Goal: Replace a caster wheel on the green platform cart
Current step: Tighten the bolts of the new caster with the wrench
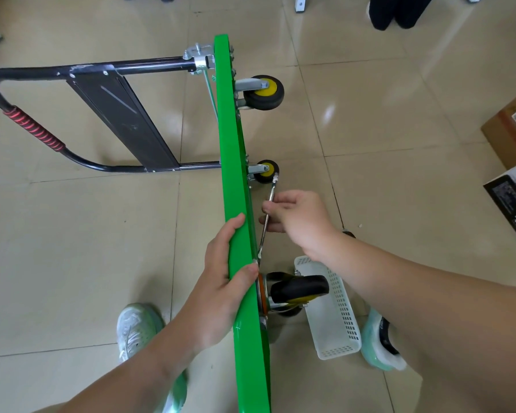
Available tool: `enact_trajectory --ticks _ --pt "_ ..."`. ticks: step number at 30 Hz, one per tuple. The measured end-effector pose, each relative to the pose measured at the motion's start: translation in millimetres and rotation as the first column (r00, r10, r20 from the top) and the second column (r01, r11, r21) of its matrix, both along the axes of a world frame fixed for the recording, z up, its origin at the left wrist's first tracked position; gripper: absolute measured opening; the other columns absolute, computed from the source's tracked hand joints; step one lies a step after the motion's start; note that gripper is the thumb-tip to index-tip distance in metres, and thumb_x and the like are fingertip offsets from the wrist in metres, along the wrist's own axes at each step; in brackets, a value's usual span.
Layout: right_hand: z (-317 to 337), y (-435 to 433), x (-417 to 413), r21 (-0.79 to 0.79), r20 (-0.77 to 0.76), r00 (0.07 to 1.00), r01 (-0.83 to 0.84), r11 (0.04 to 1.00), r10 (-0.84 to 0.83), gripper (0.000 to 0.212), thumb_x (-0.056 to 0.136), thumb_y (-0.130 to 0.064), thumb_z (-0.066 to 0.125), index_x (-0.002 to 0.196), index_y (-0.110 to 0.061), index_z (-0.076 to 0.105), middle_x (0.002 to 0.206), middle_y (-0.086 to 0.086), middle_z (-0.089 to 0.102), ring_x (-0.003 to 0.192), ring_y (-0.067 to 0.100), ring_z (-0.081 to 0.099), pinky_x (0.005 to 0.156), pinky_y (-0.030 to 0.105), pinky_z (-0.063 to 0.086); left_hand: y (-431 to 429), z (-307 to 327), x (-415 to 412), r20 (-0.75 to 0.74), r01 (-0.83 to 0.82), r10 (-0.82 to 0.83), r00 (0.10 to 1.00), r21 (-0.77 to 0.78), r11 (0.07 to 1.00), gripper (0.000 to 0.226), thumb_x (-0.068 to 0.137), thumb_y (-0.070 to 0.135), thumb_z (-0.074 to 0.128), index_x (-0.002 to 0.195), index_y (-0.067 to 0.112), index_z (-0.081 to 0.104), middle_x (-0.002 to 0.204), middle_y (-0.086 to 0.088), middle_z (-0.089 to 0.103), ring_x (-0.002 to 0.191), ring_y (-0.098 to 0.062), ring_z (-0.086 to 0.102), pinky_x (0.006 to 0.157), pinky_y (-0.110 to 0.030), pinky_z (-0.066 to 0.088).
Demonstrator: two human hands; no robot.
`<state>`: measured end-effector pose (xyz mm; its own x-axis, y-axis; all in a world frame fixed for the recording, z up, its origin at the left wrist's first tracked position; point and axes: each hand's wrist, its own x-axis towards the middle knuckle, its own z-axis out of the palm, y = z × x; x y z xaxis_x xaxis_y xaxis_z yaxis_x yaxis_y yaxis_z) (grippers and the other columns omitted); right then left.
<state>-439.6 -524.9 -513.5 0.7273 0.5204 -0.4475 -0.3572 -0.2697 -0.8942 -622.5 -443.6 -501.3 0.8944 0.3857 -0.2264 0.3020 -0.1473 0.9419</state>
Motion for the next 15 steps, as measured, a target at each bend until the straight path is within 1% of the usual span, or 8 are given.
enact_trajectory --ticks 2,4,6,8,11,15 --pt "1.0 -4.4 3.5 0.019 -0.004 0.997 0.078 0.997 -0.078 0.009 0.092 -0.003 0.068 0.095 -0.012 0.067 0.091 0.009 0.073 0.082 0.022 0.075 0.074 0.032 0.063 -0.6 -0.3 0.4 0.002 -0.006 0.006 1.000 0.013 1.000 0.065 0.090 0.047 0.056 0.142 0.071 0.026 0.159 0.015 0.033 0.146 -0.003 0.035 0.125 -0.045 0.029" --pt "7.2 -7.2 6.6 0.068 0.011 0.996 0.085 0.994 -0.086 0.011 0.091 -0.002 0.069 0.097 -0.011 0.068 0.089 0.009 0.074 0.082 0.020 0.076 0.073 0.029 0.062 -0.8 -0.2 0.5 0.001 -0.006 0.006 1.000 0.008 1.000 0.065 0.089 0.047 0.056 0.141 0.071 0.026 0.158 0.015 0.034 0.145 -0.004 0.037 0.124 -0.046 0.030" --pt "17.3 -9.3 2.3 0.135 0.030 0.999 0.036 0.990 -0.040 0.014 0.090 -0.001 0.070 0.096 -0.013 0.068 0.085 0.007 0.076 0.082 0.020 0.076 0.073 0.029 0.061 -0.3 -0.7 -0.1 0.000 -0.007 0.007 1.000 -0.006 1.000 0.067 0.085 0.056 0.055 0.143 0.070 0.026 0.158 0.012 0.035 0.145 -0.010 0.040 0.123 -0.049 0.033" --pt "25.2 -13.0 -7.9 0.175 0.078 0.996 -0.045 0.984 0.032 0.018 0.088 0.000 0.071 0.096 -0.016 0.070 0.081 0.003 0.077 0.081 0.019 0.076 0.072 0.029 0.061 -0.2 -1.1 -1.1 0.000 -0.005 0.005 1.000 -0.011 1.000 0.068 0.083 0.058 0.054 0.144 0.069 0.026 0.157 0.009 0.036 0.144 -0.014 0.041 0.122 -0.051 0.034" --pt "28.0 -19.8 -22.4 0.190 0.159 0.981 -0.140 0.972 0.110 0.023 0.086 0.002 0.072 0.095 -0.019 0.071 0.082 -0.001 0.077 0.081 0.015 0.075 0.074 0.029 0.061 -1.3 -1.4 -0.8 0.009 -0.010 0.010 1.000 0.002 1.000 0.068 0.082 0.058 0.054 0.143 0.069 0.027 0.156 0.011 0.037 0.144 -0.012 0.040 0.122 -0.050 0.033" --pt "30.6 -25.3 -24.7 0.224 0.217 0.970 -0.162 0.961 0.113 0.024 0.085 0.005 0.072 0.098 -0.016 0.071 0.087 0.000 0.076 0.082 0.013 0.074 0.074 0.025 0.061 -1.6 -1.5 0.0 0.013 -0.013 0.013 1.000 0.008 1.000 0.068 0.082 0.057 0.054 0.143 0.069 0.027 0.156 0.012 0.036 0.144 -0.010 0.040 0.123 -0.049 0.032"
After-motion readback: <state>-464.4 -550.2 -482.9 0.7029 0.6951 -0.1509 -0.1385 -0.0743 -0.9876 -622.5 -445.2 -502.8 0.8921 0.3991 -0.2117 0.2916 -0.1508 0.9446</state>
